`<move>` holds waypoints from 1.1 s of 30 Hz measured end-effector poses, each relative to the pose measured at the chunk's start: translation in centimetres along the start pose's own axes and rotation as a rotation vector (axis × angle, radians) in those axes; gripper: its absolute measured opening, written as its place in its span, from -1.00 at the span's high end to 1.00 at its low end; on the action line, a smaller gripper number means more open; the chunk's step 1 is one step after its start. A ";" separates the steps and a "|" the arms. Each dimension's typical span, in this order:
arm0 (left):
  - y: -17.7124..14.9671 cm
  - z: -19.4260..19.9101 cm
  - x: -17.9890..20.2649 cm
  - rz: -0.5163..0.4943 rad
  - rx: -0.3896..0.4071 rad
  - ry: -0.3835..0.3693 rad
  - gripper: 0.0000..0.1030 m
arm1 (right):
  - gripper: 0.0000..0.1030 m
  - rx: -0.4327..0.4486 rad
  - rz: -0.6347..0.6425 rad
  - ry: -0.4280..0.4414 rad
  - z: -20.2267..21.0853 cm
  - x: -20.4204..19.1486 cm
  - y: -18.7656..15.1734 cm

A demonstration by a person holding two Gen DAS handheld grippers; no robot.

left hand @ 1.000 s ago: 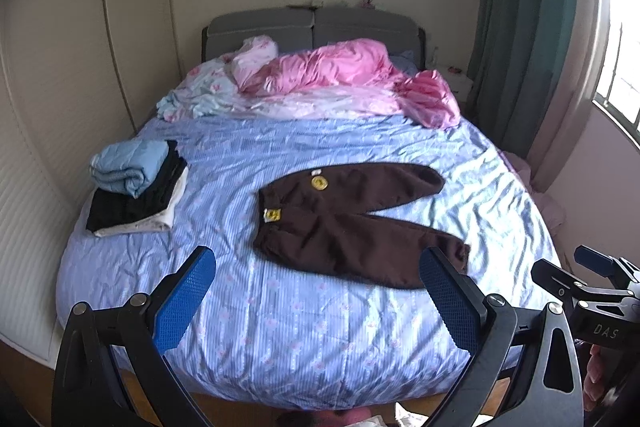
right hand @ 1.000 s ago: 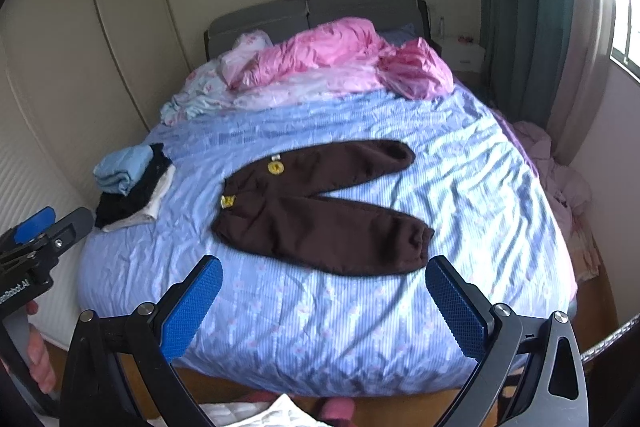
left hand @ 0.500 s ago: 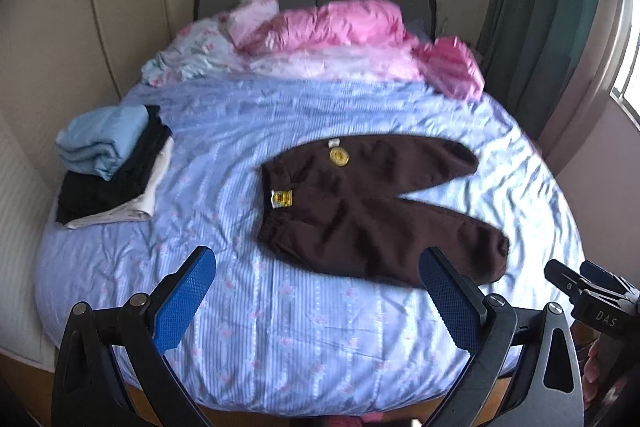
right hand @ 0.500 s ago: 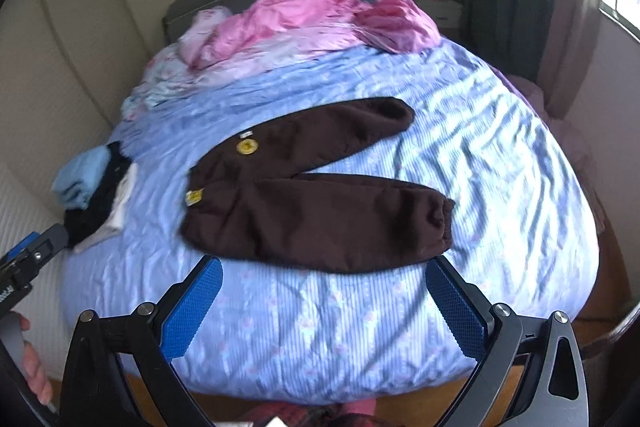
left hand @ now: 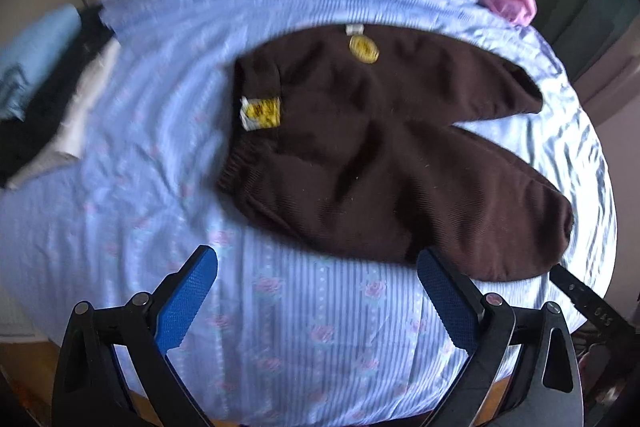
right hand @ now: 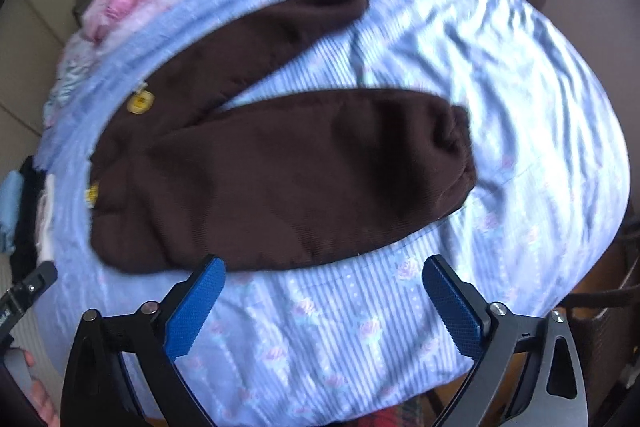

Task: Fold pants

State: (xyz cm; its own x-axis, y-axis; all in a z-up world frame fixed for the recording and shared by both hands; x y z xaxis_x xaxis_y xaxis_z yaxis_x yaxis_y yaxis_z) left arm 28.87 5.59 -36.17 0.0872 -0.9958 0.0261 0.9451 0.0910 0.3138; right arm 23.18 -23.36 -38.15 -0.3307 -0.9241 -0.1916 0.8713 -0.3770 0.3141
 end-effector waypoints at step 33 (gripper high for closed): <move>2.6 -3.0 0.3 0.188 -0.151 -0.005 0.75 | 0.71 -0.111 -0.050 0.026 -1.5 -0.4 6.2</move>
State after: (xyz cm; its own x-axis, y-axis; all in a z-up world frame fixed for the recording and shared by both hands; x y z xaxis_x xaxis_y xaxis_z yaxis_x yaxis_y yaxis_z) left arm 32.34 5.58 -38.18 0.2653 -0.9612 0.0756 0.9487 0.2742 0.1575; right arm 29.24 -25.18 -37.57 -0.3664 -0.9019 -0.2288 0.8894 -0.4118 0.1987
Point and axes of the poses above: each gripper's, at about its wrist camera, not at the fingertips, and z roughly against the way its jaws point, x to its right, y to its top, the point moved 8 cm from there along -z, roughly the way its jaws point, and after that the axes turned 4 degrees about y, right-handed, at the moved point
